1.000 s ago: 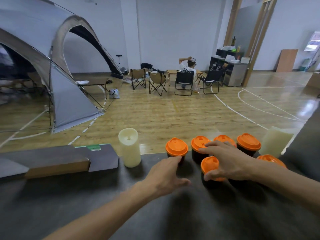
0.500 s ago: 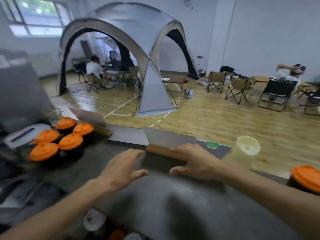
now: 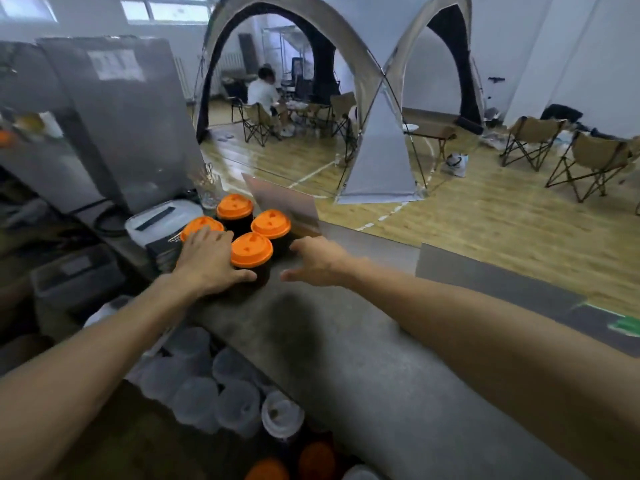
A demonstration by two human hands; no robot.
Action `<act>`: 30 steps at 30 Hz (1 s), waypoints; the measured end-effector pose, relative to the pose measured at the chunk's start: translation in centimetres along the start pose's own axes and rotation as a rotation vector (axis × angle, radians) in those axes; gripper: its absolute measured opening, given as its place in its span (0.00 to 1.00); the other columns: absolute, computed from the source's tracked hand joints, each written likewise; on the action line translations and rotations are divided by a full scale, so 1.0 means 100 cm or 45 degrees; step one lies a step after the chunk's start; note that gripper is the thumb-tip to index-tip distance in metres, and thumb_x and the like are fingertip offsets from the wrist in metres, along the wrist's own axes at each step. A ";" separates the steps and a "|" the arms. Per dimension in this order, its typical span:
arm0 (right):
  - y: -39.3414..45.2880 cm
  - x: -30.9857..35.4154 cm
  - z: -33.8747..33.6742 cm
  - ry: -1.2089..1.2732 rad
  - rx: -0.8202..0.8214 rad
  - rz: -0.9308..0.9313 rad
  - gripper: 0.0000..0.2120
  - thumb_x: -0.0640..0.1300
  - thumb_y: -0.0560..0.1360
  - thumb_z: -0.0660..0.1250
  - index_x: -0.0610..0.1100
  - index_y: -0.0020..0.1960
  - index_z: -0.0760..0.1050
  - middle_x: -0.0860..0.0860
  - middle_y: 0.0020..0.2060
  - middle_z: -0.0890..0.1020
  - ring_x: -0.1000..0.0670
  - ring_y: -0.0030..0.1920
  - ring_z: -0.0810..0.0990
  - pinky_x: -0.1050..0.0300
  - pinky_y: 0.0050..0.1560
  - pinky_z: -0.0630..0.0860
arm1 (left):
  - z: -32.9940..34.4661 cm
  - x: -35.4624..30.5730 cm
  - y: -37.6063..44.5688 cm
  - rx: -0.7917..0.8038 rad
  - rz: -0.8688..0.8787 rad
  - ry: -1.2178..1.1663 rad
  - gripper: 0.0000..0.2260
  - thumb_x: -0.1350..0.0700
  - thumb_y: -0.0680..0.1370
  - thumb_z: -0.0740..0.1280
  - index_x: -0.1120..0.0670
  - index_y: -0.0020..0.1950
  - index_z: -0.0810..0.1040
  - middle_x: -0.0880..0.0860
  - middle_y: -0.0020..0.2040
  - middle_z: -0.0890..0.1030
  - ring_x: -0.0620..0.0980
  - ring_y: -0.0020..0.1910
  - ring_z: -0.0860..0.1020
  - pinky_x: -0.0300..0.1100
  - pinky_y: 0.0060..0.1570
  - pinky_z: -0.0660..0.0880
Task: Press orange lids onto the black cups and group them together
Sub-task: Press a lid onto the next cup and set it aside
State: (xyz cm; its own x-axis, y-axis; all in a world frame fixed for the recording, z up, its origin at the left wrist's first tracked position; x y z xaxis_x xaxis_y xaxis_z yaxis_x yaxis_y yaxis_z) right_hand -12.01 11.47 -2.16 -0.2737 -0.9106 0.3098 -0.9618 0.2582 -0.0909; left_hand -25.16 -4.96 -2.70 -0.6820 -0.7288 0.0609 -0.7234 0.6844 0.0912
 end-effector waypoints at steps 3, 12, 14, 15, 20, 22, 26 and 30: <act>0.038 0.010 0.011 0.025 -0.001 0.002 0.35 0.64 0.71 0.72 0.46 0.71 0.69 0.45 0.64 0.78 0.42 0.63 0.77 0.44 0.59 0.76 | 0.011 0.011 0.025 0.169 0.000 -0.017 0.51 0.28 0.65 0.72 0.56 0.78 0.62 0.58 0.77 0.66 0.61 0.77 0.59 0.57 0.76 0.56; 0.073 0.011 0.025 0.157 0.027 0.017 0.28 0.60 0.70 0.75 0.47 0.62 0.73 0.47 0.56 0.81 0.45 0.54 0.79 0.45 0.56 0.78 | 0.026 0.018 0.041 0.250 0.081 -0.175 0.42 0.36 0.68 0.75 0.51 0.76 0.65 0.58 0.78 0.65 0.60 0.79 0.55 0.58 0.77 0.52; 0.066 0.008 0.024 0.207 0.020 -0.014 0.28 0.57 0.70 0.77 0.48 0.64 0.73 0.47 0.57 0.81 0.45 0.55 0.80 0.45 0.57 0.78 | 0.020 0.012 0.033 0.213 0.107 -0.189 0.40 0.39 0.70 0.75 0.51 0.77 0.65 0.58 0.78 0.65 0.59 0.80 0.53 0.57 0.77 0.51; 0.059 0.006 0.023 0.225 0.011 -0.030 0.29 0.56 0.70 0.77 0.48 0.66 0.73 0.47 0.58 0.81 0.45 0.56 0.80 0.44 0.58 0.78 | 0.016 0.008 0.029 0.200 0.122 -0.198 0.38 0.40 0.71 0.75 0.51 0.76 0.65 0.57 0.78 0.65 0.58 0.80 0.53 0.56 0.77 0.50; -0.009 -0.024 0.007 0.340 -0.010 0.004 0.22 0.55 0.72 0.75 0.45 0.61 0.78 0.48 0.53 0.83 0.47 0.52 0.80 0.43 0.56 0.78 | -0.006 -0.030 -0.003 0.154 0.295 -0.322 0.34 0.39 0.70 0.76 0.48 0.73 0.71 0.53 0.75 0.70 0.54 0.79 0.57 0.55 0.75 0.53; -0.051 -0.042 -0.003 0.342 -0.046 0.027 0.23 0.55 0.72 0.75 0.46 0.63 0.78 0.48 0.55 0.83 0.47 0.55 0.80 0.43 0.58 0.77 | -0.014 -0.055 -0.017 0.148 0.387 -0.444 0.34 0.39 0.68 0.77 0.49 0.71 0.74 0.51 0.70 0.75 0.53 0.75 0.64 0.52 0.73 0.61; -0.148 -0.084 -0.018 0.329 -0.053 0.106 0.28 0.54 0.73 0.74 0.50 0.71 0.72 0.51 0.64 0.80 0.50 0.63 0.77 0.48 0.64 0.74 | -0.023 -0.130 -0.050 0.224 0.580 -0.611 0.35 0.38 0.67 0.77 0.49 0.70 0.73 0.45 0.62 0.78 0.44 0.63 0.71 0.48 0.67 0.69; -0.253 -0.133 -0.026 0.269 -0.158 0.246 0.30 0.57 0.73 0.74 0.53 0.72 0.71 0.55 0.63 0.81 0.53 0.62 0.79 0.47 0.63 0.76 | -0.021 -0.226 -0.081 0.324 0.805 -0.652 0.38 0.35 0.67 0.76 0.47 0.73 0.70 0.45 0.61 0.76 0.44 0.62 0.70 0.48 0.65 0.69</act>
State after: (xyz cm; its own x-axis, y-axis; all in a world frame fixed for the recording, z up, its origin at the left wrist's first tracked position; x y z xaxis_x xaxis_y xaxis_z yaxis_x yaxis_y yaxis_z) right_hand 15.99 17.88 -1.52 -0.4338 -0.7569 0.4888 -0.8812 0.4694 -0.0553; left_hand -3.64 5.94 -2.76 -0.8862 -0.1522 -0.4377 -0.1504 0.9879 -0.0388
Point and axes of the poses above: each hand's wrist, its own y-axis towards the middle knuckle, its own z-axis out of the palm, x = y × z, the point moved 2 cm from there along y, towards the middle knuckle
